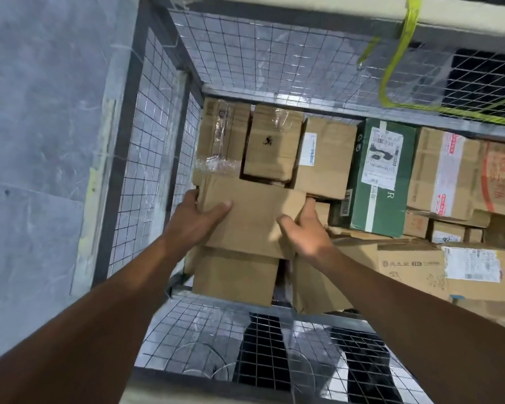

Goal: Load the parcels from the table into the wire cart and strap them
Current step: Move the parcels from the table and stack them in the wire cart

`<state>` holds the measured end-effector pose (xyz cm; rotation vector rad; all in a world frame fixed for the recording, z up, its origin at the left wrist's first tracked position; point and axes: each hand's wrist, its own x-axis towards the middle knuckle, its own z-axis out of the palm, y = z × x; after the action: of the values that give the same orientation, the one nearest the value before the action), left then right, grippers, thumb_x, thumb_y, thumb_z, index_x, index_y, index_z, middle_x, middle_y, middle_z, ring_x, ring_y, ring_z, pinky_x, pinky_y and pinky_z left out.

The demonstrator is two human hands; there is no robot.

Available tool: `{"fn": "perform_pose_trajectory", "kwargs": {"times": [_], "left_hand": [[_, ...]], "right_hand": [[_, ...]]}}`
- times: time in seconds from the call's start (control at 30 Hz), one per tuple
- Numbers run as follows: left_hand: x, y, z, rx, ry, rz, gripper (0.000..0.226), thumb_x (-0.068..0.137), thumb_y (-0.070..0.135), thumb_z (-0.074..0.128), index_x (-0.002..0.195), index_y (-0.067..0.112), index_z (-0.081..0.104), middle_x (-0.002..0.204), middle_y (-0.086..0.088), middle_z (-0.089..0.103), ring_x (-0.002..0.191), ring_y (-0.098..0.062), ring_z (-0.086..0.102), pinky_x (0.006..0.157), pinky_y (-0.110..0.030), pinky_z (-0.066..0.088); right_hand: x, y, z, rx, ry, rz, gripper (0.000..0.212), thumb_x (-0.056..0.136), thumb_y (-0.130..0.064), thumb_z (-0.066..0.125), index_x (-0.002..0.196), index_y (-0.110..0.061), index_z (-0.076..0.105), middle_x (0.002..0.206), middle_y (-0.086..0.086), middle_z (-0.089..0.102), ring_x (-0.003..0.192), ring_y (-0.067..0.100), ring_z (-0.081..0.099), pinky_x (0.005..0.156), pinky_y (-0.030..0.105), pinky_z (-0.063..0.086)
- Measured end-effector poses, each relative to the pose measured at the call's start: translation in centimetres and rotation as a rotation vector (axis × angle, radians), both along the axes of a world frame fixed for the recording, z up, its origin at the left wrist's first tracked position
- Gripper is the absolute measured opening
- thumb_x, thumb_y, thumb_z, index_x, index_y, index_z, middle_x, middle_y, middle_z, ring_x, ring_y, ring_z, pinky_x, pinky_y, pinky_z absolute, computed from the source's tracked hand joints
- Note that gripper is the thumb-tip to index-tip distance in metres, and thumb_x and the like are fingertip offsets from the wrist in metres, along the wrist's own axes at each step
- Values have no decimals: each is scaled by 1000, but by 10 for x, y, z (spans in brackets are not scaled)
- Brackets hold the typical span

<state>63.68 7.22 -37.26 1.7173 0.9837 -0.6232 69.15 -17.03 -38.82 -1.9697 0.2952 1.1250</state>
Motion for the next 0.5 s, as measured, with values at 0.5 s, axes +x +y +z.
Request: {"fn": "perform_pose_trajectory", "kwargs": {"times": [0.5], "left_hand": [[30, 8, -27, -283, 31, 306, 61, 98, 72, 41, 106, 19, 68, 79, 8, 75, 66, -7, 70, 61, -20, 52]], "right_hand": [[1, -7, -25, 211, -34, -330, 67, 87, -53, 75, 142, -35, 43, 119, -17, 70, 110, 3, 66, 99, 25, 50]]}}
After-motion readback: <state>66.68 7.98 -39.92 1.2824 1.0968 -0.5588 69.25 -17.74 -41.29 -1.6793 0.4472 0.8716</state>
